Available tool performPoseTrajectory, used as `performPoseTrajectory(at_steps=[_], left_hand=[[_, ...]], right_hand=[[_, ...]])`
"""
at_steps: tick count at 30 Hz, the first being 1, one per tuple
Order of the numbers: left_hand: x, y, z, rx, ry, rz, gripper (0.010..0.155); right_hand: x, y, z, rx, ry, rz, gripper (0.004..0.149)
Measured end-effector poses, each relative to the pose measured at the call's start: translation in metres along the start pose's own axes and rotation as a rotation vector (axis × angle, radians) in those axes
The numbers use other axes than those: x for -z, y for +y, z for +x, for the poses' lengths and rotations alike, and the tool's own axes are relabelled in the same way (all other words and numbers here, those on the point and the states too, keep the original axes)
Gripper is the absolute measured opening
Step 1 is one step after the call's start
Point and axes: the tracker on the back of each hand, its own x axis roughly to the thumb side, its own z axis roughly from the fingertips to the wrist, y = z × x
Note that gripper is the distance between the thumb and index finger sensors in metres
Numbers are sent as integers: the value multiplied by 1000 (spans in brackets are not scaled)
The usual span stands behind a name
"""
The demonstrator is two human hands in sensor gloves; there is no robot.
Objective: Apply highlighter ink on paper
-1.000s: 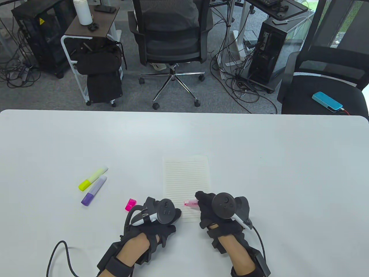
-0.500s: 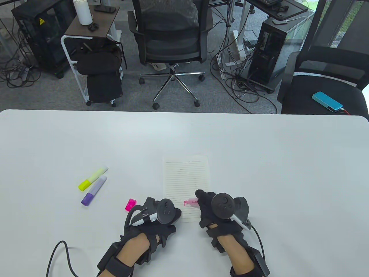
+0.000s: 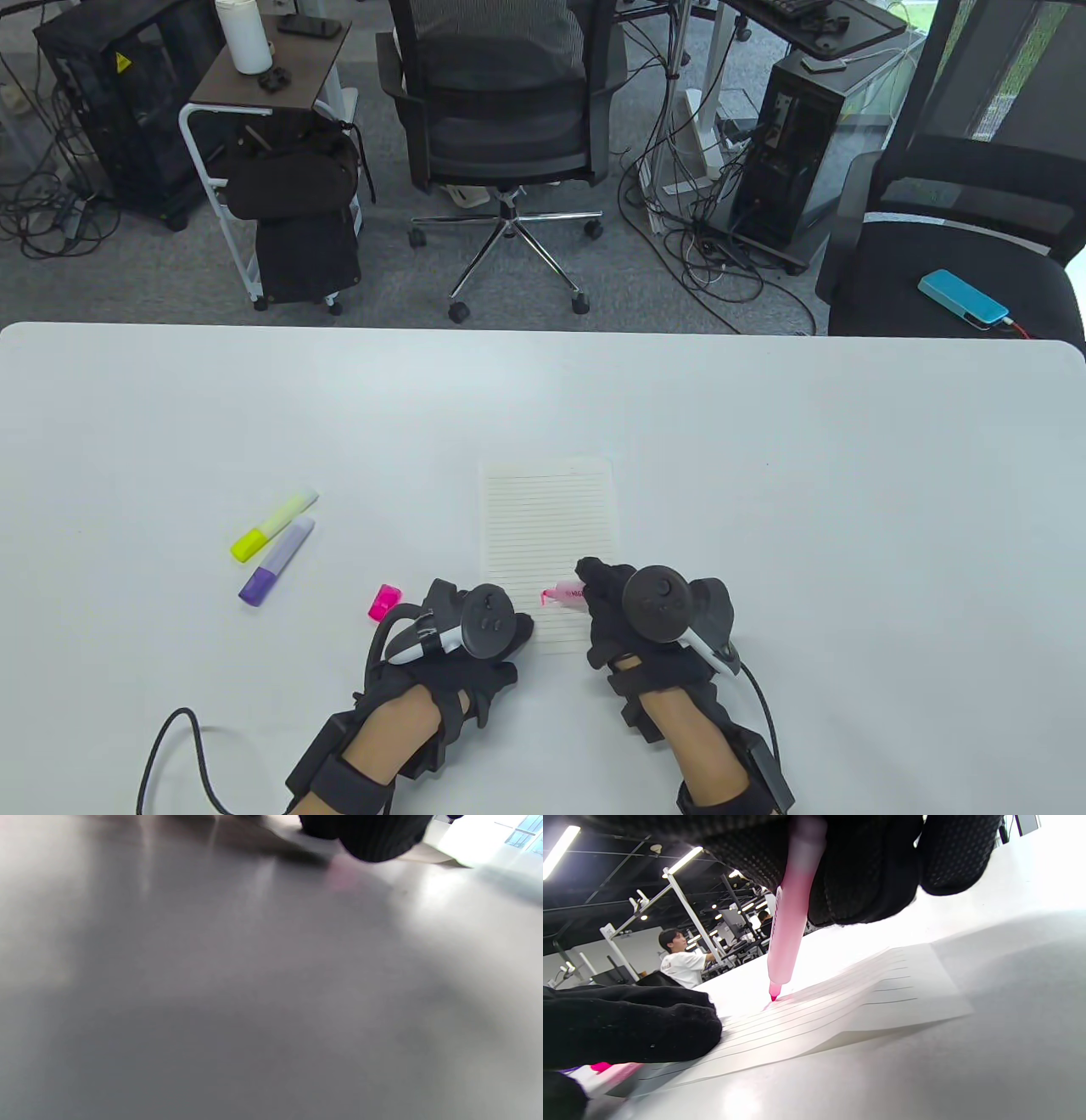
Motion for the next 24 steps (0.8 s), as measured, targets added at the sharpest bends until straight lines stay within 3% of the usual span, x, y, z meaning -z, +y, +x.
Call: performPoseTrajectory(at_steps=[6,13,17,24], left_hand=[[0,0,0,1,0,0,65],[0,0,0,1,0,0,65],[0,0,0,-1,0,-1,65],[0,0,0,-2,-1,-1,65]], right_hand=[[0,3,1,-24,-2,-32,39],[0,-1,2,5,12,21,38],[1,2,2,-19,9,-24,38],[1,-1,1,12,24,20,38]])
